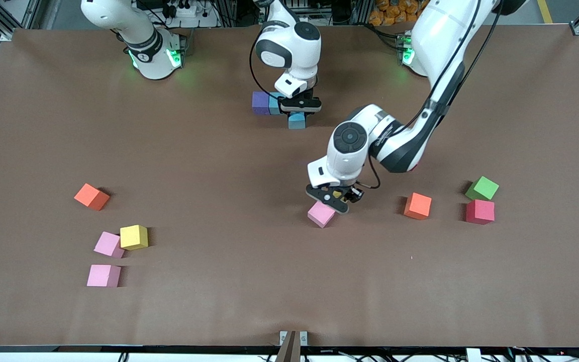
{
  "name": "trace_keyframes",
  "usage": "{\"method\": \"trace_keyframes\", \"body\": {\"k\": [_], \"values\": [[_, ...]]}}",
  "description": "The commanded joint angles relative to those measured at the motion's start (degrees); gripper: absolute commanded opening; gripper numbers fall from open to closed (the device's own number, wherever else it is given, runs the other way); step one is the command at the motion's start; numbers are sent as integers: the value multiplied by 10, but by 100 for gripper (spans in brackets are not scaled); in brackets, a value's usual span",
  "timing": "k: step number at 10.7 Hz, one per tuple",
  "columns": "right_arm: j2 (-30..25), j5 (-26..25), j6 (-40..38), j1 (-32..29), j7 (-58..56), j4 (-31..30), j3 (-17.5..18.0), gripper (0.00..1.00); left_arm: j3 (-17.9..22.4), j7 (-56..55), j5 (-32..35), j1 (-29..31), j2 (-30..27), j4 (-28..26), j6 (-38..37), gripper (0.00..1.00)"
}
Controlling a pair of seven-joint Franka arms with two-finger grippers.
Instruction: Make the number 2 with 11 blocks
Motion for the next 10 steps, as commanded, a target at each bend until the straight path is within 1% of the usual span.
{"method": "trace_keyframes", "body": {"k": [1,2,3,5,8,10], "values": [[3,-6,0,9,13,-9,-5,61,-3,-1,-45,26,-62,-11,-53,31],[2,-6,0,6,13,-8,-5,100,-4,-2,-51,38,-81,-10,-80,31],[-2,-5,0,2,11,-5,-6,100,-4,-5,-55,44,-99,-11,-109,31],[-6,-4,-6,-11,8,-1,-6,100,-3,-46,-61,62,-127,-19,-166,32],[-22,-3,-26,-25,-20,3,-5,100,-8,-122,-65,63,-143,-41,-171,33],[-26,-3,-29,-27,-33,2,-6,100,-37,-191,-78,61,-137,-53,-169,32]]}}
